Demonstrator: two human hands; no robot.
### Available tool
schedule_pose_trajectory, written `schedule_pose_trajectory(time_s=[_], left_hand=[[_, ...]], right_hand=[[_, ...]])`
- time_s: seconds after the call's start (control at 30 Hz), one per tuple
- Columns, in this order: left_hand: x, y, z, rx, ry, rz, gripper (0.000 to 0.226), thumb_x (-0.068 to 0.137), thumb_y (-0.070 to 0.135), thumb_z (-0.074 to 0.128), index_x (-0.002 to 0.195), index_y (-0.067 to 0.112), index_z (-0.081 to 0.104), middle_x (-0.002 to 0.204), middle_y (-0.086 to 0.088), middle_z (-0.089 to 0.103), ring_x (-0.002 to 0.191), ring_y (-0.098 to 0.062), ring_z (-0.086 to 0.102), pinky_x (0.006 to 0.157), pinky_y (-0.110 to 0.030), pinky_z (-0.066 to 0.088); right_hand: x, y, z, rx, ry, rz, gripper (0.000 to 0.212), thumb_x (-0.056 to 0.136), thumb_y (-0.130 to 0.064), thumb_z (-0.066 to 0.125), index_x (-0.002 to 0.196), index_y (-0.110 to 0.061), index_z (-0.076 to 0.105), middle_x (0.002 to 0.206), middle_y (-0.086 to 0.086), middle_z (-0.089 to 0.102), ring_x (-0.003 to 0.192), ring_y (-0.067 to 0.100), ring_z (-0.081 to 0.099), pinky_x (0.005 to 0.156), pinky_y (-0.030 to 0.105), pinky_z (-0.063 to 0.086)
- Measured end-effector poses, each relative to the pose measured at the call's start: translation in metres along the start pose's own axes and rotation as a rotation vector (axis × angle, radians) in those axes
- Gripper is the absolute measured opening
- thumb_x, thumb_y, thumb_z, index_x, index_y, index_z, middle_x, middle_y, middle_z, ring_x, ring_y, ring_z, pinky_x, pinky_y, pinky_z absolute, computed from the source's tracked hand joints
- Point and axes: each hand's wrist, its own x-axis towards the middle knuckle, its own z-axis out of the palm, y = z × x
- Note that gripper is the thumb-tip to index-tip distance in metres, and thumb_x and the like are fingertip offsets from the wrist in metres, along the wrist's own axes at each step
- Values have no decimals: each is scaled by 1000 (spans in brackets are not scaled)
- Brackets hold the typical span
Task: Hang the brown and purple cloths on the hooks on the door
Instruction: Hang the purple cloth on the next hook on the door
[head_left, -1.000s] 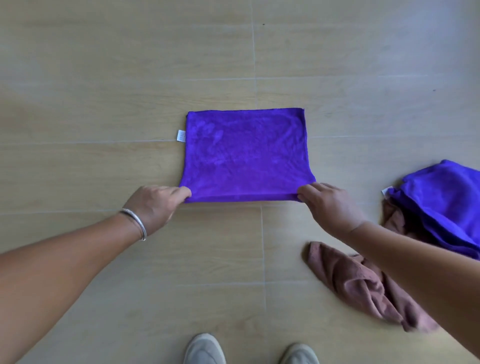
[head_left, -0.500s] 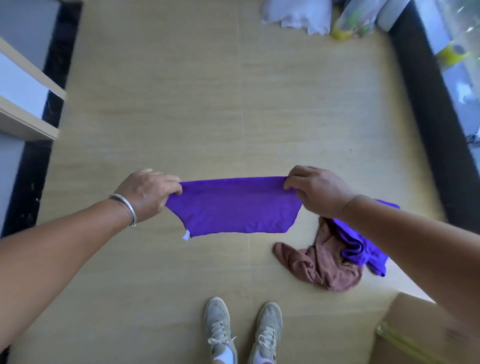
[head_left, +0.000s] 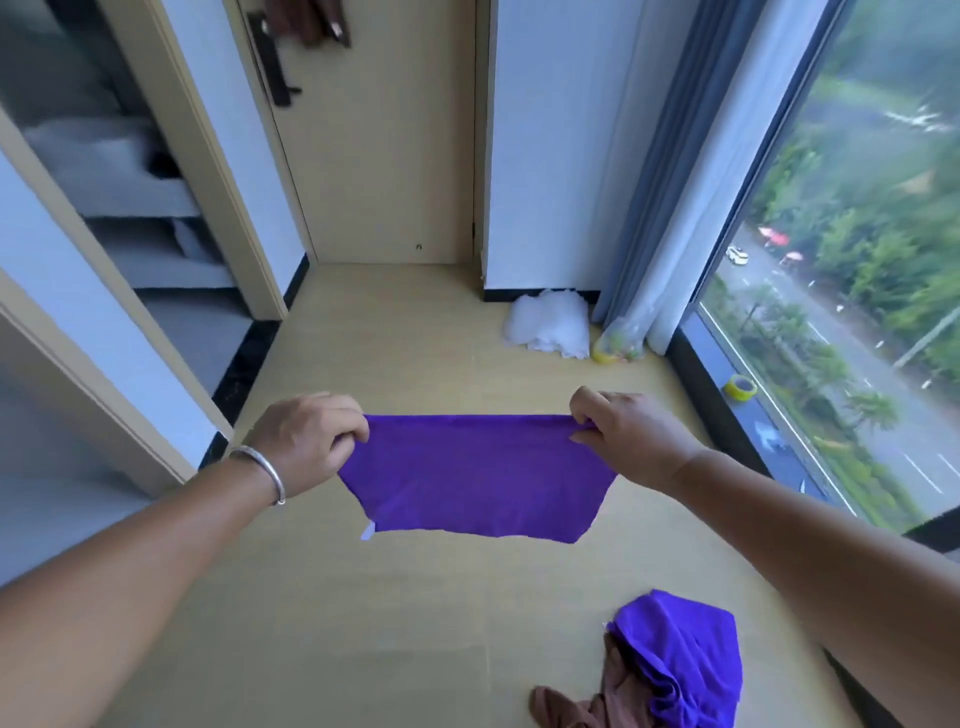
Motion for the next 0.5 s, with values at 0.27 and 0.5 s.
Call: schedule_pose_trajectory(time_s=[0.27,0.5], left_hand=[[71,15,-171,164,161,76,23,75,2,57,73,23,66,75,19,59,69,-12,56,60,-18,32],[113,20,-282,253,246,-4,30,85,5,49,84,29,69,93,18,63,87,-15,59,75,-31,46]], right_hand=[[27,-32,-179,-301,166,-76,13,101,-31,39,91,-26,32,59,-6,43,50,19,43,44,30,26],[41,-61,-282,-490,383,-209,35,84,2,42,100,-29,46,67,-12,47,55,20,44,44,23,20]])
